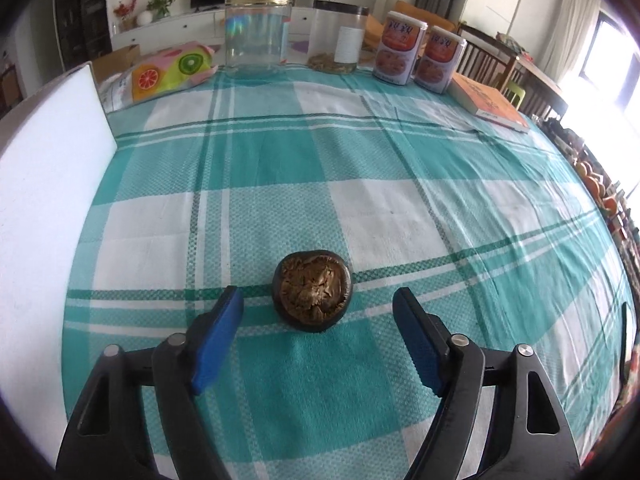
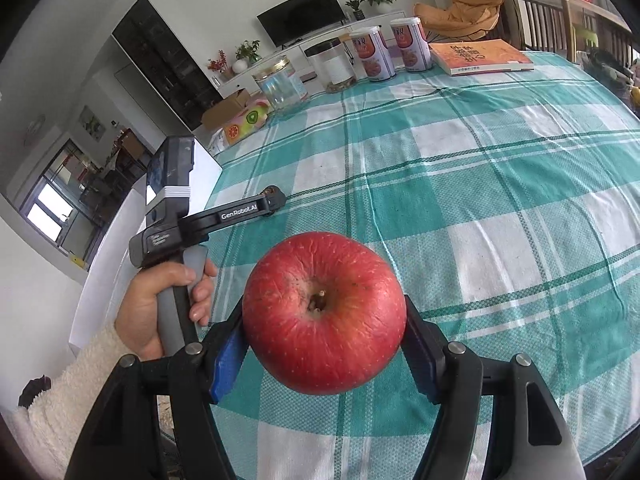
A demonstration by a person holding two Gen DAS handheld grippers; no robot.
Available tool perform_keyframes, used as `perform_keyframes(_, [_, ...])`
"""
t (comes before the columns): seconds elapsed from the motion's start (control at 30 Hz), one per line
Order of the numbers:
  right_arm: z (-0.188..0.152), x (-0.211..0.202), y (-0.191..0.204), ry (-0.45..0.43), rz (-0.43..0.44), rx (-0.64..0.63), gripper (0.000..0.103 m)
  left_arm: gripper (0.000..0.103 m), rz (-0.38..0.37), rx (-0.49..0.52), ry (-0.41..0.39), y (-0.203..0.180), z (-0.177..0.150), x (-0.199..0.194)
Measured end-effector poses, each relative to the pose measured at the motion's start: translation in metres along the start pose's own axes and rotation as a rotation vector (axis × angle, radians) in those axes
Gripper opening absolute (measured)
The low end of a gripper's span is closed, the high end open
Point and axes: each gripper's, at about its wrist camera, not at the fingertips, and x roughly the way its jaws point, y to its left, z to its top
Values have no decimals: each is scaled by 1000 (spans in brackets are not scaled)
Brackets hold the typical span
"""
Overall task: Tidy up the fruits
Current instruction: 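Grasp the red apple with the right tool while the left approaches the mangosteen, then close the left tool on the mangosteen and lift it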
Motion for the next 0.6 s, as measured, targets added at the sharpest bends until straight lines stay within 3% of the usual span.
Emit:
perform_keyframes(0.03, [0,0,-1,-2,-7,-3,69,44,14,13,13,-1,0,5])
perform_keyframes(0.13, [2,0,-2,2,-21,-15,69,43,-6,-2,-10,2,-6,-12])
perform_keyframes(0.27, [9,1,18,14,-8,-65,69,43,-194,-87,-65,14,-27,-104])
perform_keyframes(0.33, [16,3,43,23,27,-110,69,43,-312,-143,-88,32,-42,-163])
perform_keyframes(0.4, [25,7,78,32,83,-167,69,43,-385,-200,-105,61,-57,-217])
perform_keyframes(0.5, [35,17,146,60,180,-278,69,44,-336,-260,-156,116,-72,-280])
perform_keyframes(0.6, [40,42,219,127,288,-381,69,44,-193,-335,-158,181,-75,-303])
